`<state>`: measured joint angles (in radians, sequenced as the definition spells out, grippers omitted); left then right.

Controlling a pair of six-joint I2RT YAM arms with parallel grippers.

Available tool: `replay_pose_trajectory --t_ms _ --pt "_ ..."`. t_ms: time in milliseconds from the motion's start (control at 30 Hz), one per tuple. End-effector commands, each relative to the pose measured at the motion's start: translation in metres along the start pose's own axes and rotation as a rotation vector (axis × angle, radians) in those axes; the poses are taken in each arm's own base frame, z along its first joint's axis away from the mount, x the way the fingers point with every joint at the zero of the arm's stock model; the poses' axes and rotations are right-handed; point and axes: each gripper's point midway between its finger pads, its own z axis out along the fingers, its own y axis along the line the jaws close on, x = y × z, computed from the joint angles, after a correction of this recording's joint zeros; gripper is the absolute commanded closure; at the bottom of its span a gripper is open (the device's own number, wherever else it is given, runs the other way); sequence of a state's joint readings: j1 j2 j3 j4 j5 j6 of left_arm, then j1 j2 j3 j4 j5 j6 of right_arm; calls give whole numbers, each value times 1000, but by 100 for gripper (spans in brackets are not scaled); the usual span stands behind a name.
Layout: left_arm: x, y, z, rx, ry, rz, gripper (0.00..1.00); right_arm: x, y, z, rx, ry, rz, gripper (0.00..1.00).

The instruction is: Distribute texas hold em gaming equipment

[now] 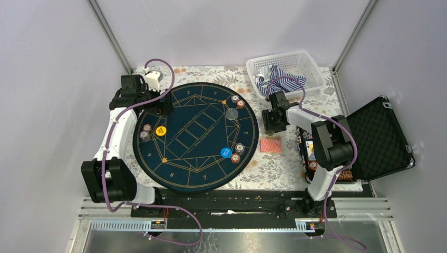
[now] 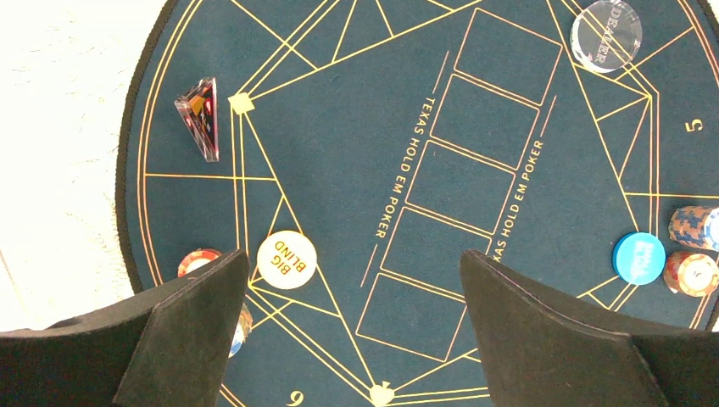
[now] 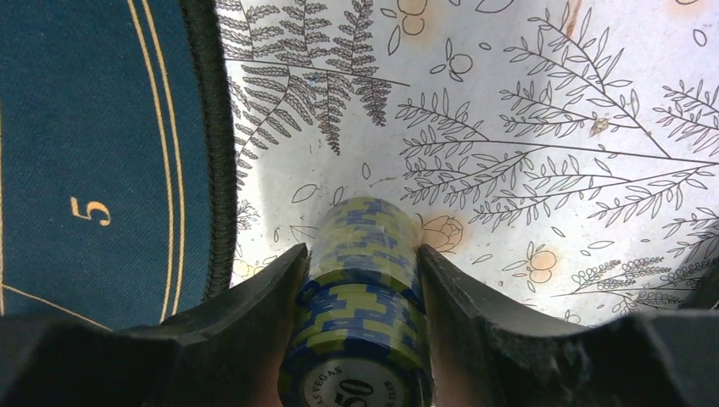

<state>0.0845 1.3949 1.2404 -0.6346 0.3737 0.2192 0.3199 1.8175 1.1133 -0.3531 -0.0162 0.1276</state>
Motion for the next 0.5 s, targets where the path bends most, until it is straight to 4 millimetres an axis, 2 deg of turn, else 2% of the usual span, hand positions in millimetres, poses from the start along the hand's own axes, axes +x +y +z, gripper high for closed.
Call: replay_pose_trajectory --t_ms 0,233,467 --pt "-8 -4 2 23 -33 14 1 -4 -1 -2 7 -12 -42 48" --pt "-3 -6 3 38 -26 15 1 -19 -2 -18 18 -36 -97 63" --pt "0 -8 4 47 -19 20 1 -41 6 -43 -29 -60 -179 66"
